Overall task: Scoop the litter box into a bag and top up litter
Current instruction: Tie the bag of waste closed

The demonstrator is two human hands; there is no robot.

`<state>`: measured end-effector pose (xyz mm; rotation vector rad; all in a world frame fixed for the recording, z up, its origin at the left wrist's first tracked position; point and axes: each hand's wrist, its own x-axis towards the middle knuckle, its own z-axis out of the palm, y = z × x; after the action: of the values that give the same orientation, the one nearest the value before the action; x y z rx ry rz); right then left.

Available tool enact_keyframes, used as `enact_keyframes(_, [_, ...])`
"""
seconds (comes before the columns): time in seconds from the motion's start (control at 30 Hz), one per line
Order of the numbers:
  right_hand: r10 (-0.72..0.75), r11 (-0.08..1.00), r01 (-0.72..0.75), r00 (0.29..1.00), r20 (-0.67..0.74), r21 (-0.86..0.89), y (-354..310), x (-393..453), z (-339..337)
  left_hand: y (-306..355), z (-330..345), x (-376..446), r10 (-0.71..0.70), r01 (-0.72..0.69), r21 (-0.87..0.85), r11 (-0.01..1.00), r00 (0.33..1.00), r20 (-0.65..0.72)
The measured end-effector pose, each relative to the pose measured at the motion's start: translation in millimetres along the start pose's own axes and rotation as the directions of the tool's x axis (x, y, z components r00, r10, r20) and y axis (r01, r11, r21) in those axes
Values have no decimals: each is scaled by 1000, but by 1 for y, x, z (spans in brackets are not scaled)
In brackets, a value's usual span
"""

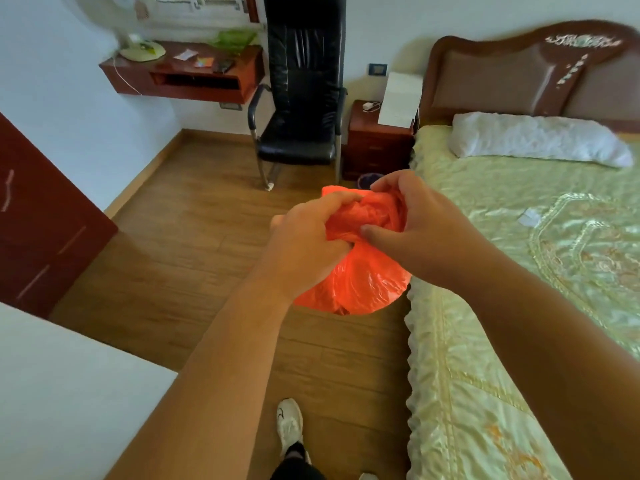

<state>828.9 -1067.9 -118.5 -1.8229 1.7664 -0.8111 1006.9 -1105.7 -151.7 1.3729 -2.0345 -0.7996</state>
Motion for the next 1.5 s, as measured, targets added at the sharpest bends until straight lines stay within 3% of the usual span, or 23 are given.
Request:
enact_keyframes(0.3, [131, 989, -140, 978, -160, -47, 4, 85, 5, -33, -12, 124, 147, -134, -71, 988, 966, 212])
enact_keyframes(0.6, [249, 962, -270, 927, -282, -40, 20, 154, 9, -50, -11, 218, 221, -213, -60, 975, 922, 318])
enact_keyframes(0.87, [280, 958, -287, 915, -290, 18, 76, 228, -20, -40, 20, 310, 197, -207, -19, 978, 893, 405])
enact_keyframes(1.23, [142, 989, -147, 974, -176, -15, 176, 379, -89, -9, 77, 457, 114, -143, 75, 987, 948, 297])
enact_keyframes(1.5, [121, 991, -127, 986, -114, -47, 218, 478, -113, -15, 94, 553, 79, -99, 43, 994, 938, 336])
